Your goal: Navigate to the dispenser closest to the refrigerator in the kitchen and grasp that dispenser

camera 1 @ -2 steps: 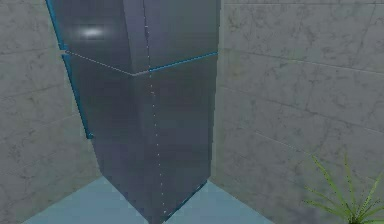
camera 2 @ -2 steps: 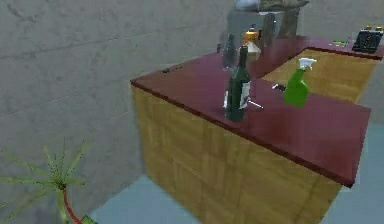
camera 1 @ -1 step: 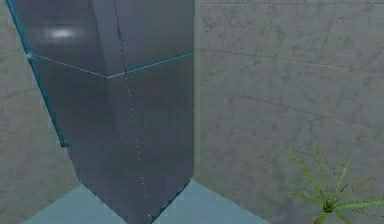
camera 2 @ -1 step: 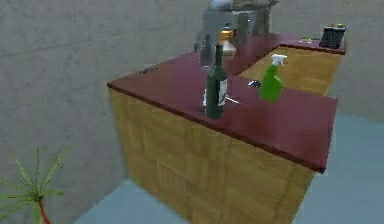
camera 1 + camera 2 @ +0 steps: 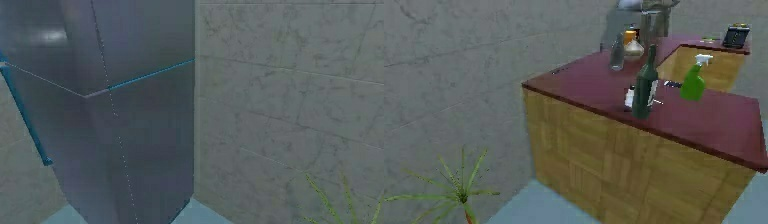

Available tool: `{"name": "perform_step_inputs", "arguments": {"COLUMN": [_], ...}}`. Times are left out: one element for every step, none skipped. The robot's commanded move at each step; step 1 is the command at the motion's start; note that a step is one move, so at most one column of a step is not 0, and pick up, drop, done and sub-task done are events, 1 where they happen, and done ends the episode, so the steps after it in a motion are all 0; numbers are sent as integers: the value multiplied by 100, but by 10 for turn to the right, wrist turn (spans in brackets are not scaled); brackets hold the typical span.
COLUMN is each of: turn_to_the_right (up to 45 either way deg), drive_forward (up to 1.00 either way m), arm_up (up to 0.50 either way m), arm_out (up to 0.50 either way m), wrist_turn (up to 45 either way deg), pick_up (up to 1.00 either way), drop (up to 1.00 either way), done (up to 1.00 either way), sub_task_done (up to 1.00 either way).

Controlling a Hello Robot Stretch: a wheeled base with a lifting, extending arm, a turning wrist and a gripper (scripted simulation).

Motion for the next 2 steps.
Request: {"name": "perform_step_inputs", "arguments": {"turn_to_the_right": [450,450], "drive_forward": [0,0], "arm_up": [0,0], "arm_out": [0,0], "wrist_turn": [0,0], "pick_up": [0,0], "drop": [0,0], "done": [0,0], "sub_task_done": [0,0]}}
